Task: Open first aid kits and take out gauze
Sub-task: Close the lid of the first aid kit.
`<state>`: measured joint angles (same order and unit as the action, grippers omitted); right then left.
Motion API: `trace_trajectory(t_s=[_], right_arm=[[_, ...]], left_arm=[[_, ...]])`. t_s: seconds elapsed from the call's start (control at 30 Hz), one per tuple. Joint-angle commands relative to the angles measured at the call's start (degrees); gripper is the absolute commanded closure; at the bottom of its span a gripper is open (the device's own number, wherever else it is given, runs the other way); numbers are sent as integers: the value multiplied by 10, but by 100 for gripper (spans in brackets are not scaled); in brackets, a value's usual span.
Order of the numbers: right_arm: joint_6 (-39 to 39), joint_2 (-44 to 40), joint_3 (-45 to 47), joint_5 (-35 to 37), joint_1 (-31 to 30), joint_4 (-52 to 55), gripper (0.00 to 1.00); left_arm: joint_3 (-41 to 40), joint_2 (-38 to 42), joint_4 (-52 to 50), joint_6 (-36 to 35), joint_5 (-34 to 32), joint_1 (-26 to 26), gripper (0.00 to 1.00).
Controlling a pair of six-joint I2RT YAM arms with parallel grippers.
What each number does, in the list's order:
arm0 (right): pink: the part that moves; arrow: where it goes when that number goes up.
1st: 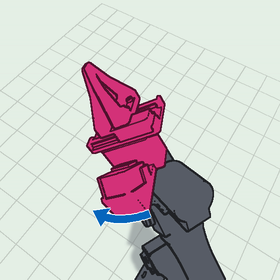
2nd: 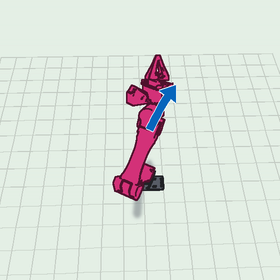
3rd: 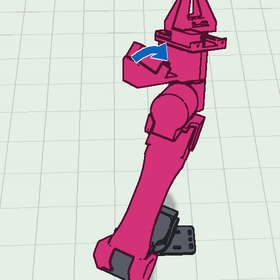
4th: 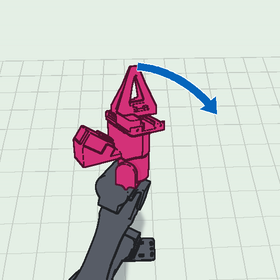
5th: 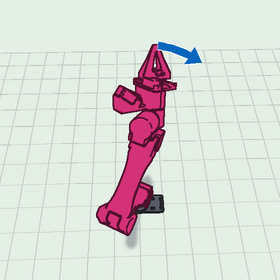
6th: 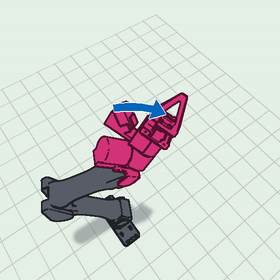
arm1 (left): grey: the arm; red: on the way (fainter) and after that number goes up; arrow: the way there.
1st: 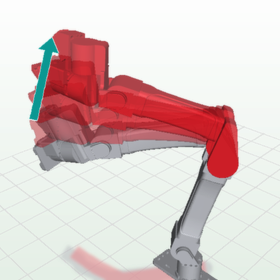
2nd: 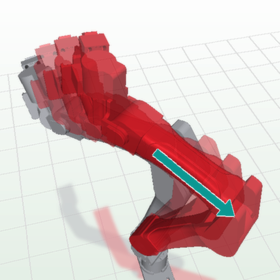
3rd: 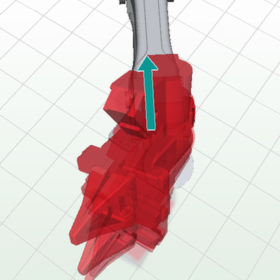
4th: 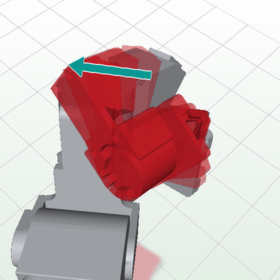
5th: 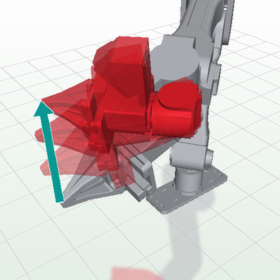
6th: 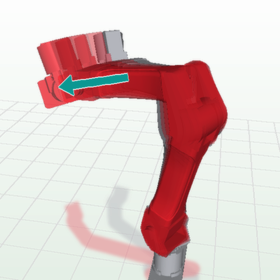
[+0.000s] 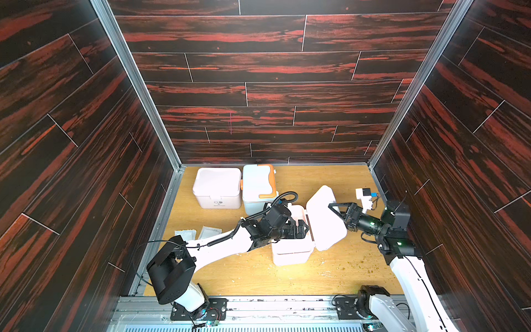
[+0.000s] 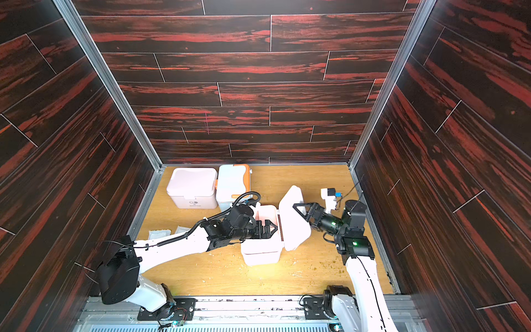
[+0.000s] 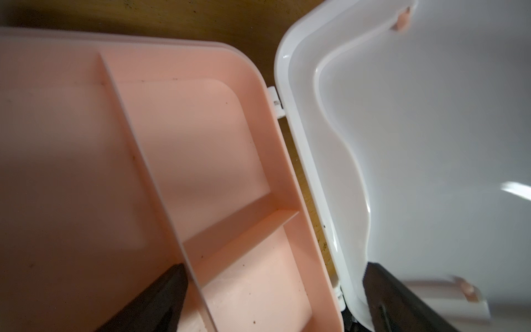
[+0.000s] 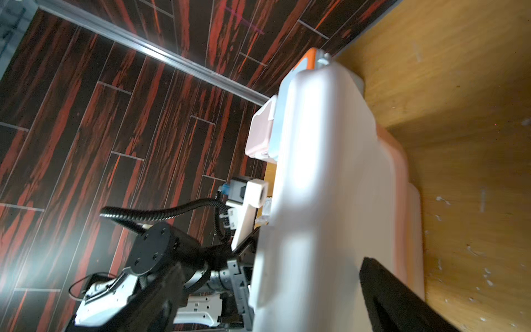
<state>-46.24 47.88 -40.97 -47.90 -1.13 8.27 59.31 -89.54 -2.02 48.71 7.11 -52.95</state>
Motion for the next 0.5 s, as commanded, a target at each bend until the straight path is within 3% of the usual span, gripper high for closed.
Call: trace_trajectory(t_s=[0.0, 0.23, 0.47], right_arm=[[16, -9, -24, 27, -38, 28, 1], [68, -1, -63, 68, -90, 70, 1], [128, 47, -105, 119, -189, 110, 1]], left_arm=[[-12, 8, 57, 13, 13, -3, 0], [-50, 70, 83, 17, -18, -4, 0], [-104, 181, 63, 2, -92, -3, 0]])
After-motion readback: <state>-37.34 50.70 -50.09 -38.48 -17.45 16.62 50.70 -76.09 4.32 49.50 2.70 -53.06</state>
